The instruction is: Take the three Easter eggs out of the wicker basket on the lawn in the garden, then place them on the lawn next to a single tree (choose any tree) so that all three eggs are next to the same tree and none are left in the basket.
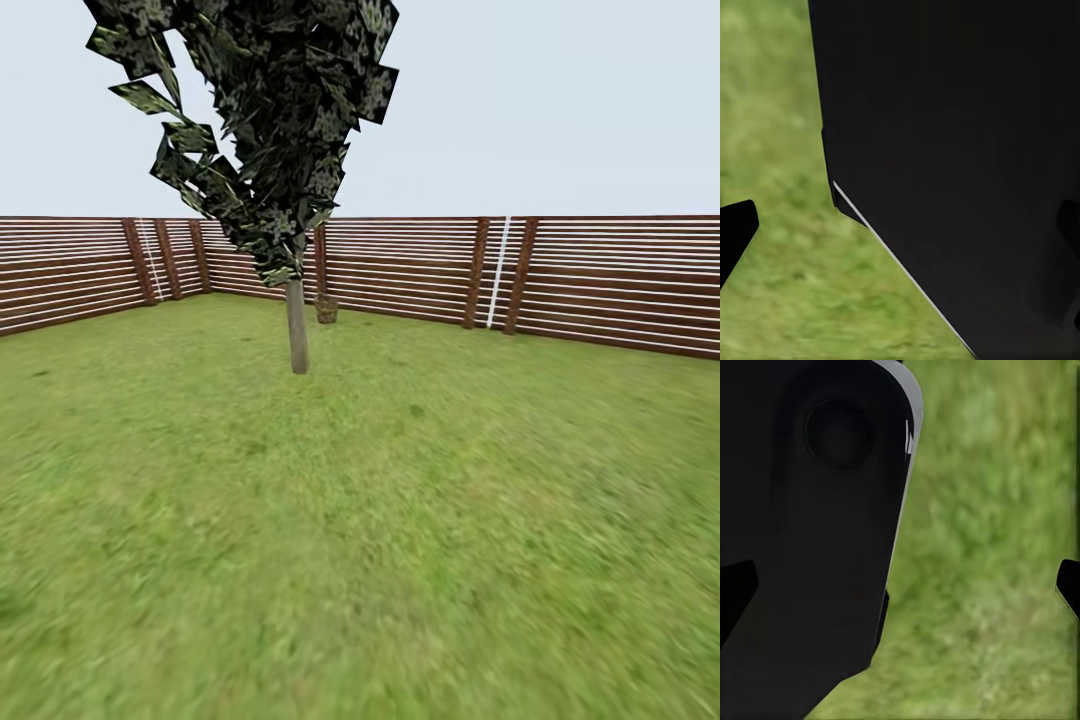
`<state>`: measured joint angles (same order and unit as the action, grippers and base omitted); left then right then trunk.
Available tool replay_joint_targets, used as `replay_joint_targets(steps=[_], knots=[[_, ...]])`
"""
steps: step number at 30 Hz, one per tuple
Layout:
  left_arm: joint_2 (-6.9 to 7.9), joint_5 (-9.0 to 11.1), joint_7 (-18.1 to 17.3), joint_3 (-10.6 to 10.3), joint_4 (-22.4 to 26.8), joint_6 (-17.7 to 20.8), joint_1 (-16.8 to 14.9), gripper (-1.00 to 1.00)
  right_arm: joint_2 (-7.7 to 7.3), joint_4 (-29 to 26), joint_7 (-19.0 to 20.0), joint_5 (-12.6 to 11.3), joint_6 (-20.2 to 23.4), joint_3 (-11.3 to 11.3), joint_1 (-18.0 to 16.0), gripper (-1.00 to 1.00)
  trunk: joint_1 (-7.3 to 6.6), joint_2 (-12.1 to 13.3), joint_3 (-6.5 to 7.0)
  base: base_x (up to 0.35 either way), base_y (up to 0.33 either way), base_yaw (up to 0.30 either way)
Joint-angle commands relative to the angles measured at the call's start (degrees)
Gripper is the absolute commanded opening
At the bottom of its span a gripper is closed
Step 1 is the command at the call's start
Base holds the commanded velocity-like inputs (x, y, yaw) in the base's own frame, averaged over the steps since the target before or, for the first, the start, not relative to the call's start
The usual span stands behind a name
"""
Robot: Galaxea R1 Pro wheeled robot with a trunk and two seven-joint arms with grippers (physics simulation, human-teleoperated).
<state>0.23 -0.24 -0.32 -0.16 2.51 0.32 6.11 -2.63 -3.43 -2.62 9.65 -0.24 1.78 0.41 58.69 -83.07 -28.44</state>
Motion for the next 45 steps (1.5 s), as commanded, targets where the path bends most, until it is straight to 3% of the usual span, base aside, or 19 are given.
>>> replay_joint_targets(steps=[1, 15, 23, 35, 45], knots=[[0.02, -0.03, -0.03, -0.02, 0.13, 0.03, 0.04, 1.0, 0.0, -0.08, -0.19, 0.36, -0.03, 0.15, 0.03, 1.0, 0.04, -0.01, -0.03, 0.326, 0.0, 0.0], [-0.01, -0.03, -0.03, -0.02, 0.13, 0.03, 0.04, 1.0, -0.02, -0.08, -0.19, 0.38, -0.03, 0.23, 0.03, 1.0, 0.04, -0.01, -0.03, 0.326, 0.0, -0.079], [0.0, -0.03, -0.03, -0.02, 0.12, 0.03, 0.04, 1.0, -1.73, 0.52, 0.56, -0.23, 0.48, -0.19, 0.03, 1.0, 0.04, -0.01, -0.03, 0.326, 0.0, -0.002], [0.03, -0.03, -0.03, -0.02, 0.13, 0.03, 0.04, 1.0, -1.43, 2.01, 1.59, 0.04, -0.05, 0.26, 0.03, 1.0, 0.04, -0.01, -0.02, 0.326, 0.0, -0.003], [-0.04, -0.03, -0.03, -0.02, 0.13, 0.03, 0.04, 1.0, -1.06, 2.2, 1.73, -0.16, -0.03, 0.41, 0.03, 1.0, 0.04, -0.01, 0.06, 0.326, 0.0, -0.23]])
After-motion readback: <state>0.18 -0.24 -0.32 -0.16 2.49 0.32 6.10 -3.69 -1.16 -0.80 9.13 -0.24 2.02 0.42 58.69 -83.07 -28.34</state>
